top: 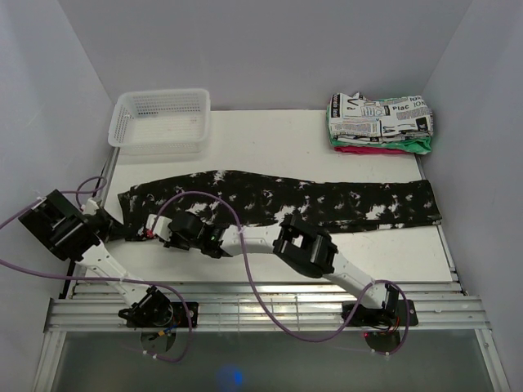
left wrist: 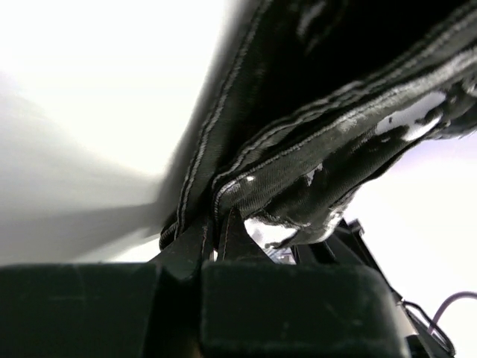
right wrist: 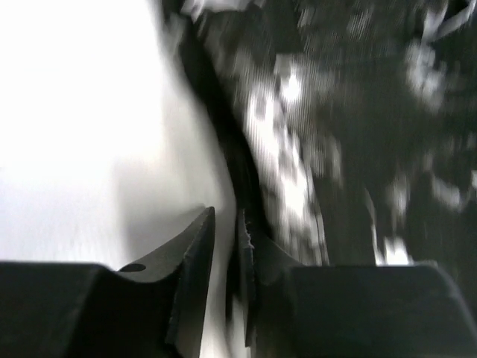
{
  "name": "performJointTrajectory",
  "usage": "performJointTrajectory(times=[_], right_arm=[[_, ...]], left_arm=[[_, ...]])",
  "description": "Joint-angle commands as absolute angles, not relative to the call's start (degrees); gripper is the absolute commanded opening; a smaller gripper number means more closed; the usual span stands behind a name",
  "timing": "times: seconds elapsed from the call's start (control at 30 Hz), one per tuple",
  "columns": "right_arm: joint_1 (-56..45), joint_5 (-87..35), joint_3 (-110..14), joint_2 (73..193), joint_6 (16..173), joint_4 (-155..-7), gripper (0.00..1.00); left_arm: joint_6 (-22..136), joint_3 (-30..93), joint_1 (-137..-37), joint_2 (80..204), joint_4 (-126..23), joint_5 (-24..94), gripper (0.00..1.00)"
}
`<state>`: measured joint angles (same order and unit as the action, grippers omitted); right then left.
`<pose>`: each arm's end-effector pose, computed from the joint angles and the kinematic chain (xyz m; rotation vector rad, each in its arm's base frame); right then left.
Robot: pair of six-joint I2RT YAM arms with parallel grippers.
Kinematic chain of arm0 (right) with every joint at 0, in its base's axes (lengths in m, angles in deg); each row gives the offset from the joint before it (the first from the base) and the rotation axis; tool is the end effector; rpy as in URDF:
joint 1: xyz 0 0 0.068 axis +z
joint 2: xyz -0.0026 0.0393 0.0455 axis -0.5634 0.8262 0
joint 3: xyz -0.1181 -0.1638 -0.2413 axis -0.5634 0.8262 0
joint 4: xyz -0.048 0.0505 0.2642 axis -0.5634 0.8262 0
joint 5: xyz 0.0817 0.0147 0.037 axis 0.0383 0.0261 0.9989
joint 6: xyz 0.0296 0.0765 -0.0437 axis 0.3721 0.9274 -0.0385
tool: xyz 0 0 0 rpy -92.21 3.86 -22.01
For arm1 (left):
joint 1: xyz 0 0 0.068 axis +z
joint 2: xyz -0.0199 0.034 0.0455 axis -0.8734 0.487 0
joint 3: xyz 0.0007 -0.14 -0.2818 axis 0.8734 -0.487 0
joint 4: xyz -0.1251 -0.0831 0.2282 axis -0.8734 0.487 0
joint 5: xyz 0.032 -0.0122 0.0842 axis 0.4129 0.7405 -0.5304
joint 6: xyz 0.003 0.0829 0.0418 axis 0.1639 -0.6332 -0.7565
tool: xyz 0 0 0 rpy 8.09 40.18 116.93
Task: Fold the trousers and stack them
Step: Fold the trousers
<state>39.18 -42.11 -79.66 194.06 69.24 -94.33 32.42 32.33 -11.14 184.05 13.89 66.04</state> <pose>0.1972 0.6222 0.1419 -1.3648 1.4553 0.4851 0.2635 0.2292 0.1160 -1.0457 2.6421 -1.0921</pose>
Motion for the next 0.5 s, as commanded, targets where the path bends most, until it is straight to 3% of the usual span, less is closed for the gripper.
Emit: performJointTrajectory(times=[0.0, 0.17, 0.47], right_arm=[[37.43, -36.56, -70.18, 180.59, 70.21, -89.1, 0.26], [33.39, -24.07, -63.72, 168.55, 71.17, -79.36, 0.45], [22.67, -12.81, -62.05, 166.93, 56.77, -52.9, 0.45]], left_arm=[[34.99, 39.51, -11.2, 187.36, 5.07, 56.64, 0.0], [35.44, 47.88, -11.73, 192.19, 6.91, 55.67, 0.0], [34.64, 47.19, -13.57, 192.55, 7.09, 56.02, 0.0]])
